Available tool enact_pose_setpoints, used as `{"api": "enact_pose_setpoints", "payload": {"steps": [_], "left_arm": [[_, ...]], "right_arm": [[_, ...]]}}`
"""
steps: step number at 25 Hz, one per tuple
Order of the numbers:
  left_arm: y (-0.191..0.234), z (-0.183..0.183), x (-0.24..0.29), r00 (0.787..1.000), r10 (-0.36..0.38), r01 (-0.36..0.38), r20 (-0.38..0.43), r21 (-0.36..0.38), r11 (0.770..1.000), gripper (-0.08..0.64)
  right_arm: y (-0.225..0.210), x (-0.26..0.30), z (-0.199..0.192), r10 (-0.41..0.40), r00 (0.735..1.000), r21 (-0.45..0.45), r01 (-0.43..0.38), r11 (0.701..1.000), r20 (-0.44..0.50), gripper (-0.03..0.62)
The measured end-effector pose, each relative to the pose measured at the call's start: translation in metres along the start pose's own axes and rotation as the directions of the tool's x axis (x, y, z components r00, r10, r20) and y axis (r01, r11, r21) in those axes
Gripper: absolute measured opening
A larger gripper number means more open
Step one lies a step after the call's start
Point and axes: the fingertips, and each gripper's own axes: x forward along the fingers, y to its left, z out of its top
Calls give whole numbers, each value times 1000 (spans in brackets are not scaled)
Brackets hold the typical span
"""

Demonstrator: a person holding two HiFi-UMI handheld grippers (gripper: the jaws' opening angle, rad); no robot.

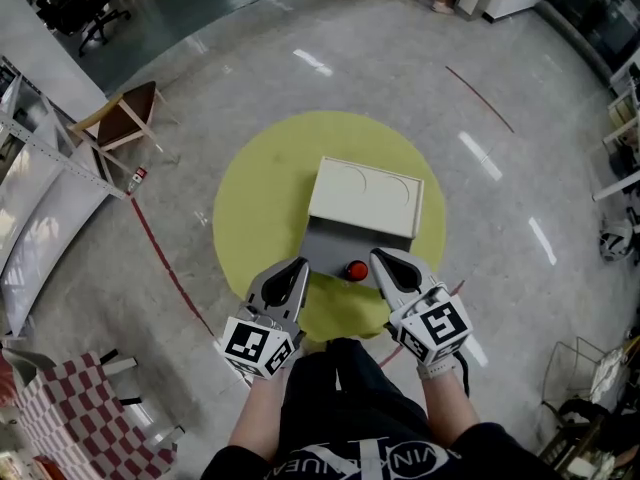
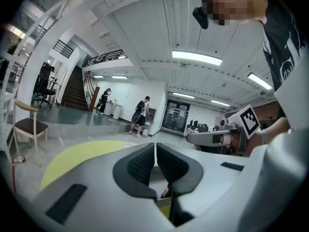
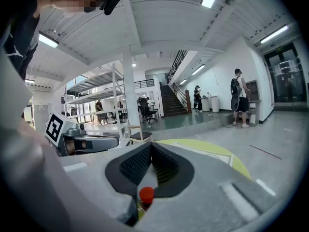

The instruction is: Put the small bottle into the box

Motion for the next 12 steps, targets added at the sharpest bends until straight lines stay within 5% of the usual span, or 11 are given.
{"api": "enact_pose_setpoints", "payload": {"steps": [12], "left_arm": [[-4, 30, 1, 999, -11, 10, 37, 33, 999, 20]], "right_arm": [[-1, -5, 30, 5, 998, -19, -4, 1000, 56, 6]]}}
